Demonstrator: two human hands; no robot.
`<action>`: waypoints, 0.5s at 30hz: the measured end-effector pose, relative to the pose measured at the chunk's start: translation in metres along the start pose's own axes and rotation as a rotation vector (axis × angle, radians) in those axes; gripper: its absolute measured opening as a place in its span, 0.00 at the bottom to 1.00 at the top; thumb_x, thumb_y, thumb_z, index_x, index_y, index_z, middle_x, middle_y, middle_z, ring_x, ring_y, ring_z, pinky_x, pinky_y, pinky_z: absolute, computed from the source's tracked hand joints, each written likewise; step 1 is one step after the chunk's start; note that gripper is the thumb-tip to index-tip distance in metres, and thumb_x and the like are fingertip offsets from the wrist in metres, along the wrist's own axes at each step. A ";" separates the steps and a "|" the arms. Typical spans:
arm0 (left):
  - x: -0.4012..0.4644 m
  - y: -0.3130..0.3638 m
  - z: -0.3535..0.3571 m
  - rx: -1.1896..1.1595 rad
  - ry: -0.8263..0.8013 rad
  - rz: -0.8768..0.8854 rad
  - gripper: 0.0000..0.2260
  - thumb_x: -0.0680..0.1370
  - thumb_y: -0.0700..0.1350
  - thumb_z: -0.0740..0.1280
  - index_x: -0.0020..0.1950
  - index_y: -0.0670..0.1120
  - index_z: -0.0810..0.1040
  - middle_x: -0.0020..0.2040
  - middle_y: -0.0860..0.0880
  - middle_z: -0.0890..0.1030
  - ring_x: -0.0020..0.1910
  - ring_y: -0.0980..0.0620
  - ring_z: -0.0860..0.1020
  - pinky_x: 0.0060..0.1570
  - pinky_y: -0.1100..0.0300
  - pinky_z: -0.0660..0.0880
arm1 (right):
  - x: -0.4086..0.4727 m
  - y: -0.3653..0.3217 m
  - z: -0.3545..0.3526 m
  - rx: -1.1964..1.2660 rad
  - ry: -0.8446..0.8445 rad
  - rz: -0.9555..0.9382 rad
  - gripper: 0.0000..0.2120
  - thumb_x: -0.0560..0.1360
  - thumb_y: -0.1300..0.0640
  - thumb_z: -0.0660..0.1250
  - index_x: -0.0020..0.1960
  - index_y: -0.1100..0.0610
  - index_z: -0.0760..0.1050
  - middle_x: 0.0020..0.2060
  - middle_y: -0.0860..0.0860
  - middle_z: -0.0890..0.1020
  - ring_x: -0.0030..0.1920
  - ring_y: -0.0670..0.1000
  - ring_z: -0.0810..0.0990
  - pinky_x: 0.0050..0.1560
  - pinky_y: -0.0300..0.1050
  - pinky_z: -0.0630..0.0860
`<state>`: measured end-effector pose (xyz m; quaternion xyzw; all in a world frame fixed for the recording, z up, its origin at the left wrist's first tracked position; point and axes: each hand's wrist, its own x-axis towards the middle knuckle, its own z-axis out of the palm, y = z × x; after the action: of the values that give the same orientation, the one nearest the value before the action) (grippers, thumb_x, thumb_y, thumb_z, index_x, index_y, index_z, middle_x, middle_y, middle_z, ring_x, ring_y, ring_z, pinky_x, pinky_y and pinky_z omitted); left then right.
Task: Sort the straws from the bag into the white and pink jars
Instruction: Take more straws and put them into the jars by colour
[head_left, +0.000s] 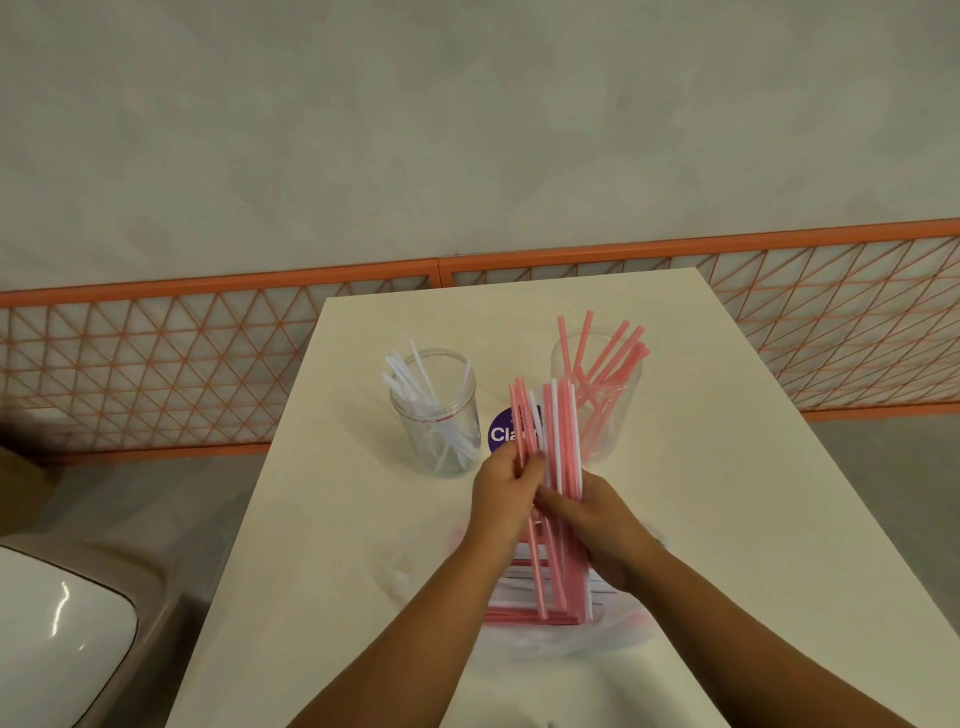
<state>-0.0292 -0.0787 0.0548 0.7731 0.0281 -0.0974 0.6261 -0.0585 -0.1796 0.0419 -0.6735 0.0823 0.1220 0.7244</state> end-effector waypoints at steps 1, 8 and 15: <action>0.001 0.000 0.001 0.027 -0.009 0.001 0.11 0.80 0.44 0.60 0.60 0.46 0.76 0.51 0.48 0.81 0.51 0.50 0.80 0.51 0.59 0.78 | 0.000 0.001 -0.001 -0.010 0.012 0.000 0.08 0.77 0.56 0.64 0.56 0.51 0.75 0.49 0.56 0.83 0.49 0.56 0.83 0.54 0.51 0.80; 0.015 0.005 0.007 -0.079 0.041 -0.028 0.09 0.80 0.40 0.58 0.50 0.44 0.78 0.45 0.46 0.82 0.45 0.49 0.82 0.44 0.60 0.80 | -0.001 0.003 -0.006 0.019 0.117 -0.020 0.08 0.76 0.55 0.65 0.54 0.55 0.74 0.41 0.55 0.81 0.43 0.55 0.82 0.50 0.50 0.81; 0.061 0.070 -0.008 -0.525 0.109 0.128 0.11 0.82 0.37 0.54 0.45 0.46 0.73 0.46 0.46 0.83 0.44 0.52 0.83 0.51 0.60 0.77 | -0.006 -0.002 -0.032 0.183 0.100 -0.033 0.08 0.78 0.58 0.63 0.54 0.59 0.74 0.35 0.53 0.79 0.36 0.50 0.79 0.44 0.46 0.78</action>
<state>0.0428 -0.0909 0.1120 0.5885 0.0372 -0.0055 0.8076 -0.0626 -0.2120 0.0427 -0.6109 0.1181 0.0683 0.7799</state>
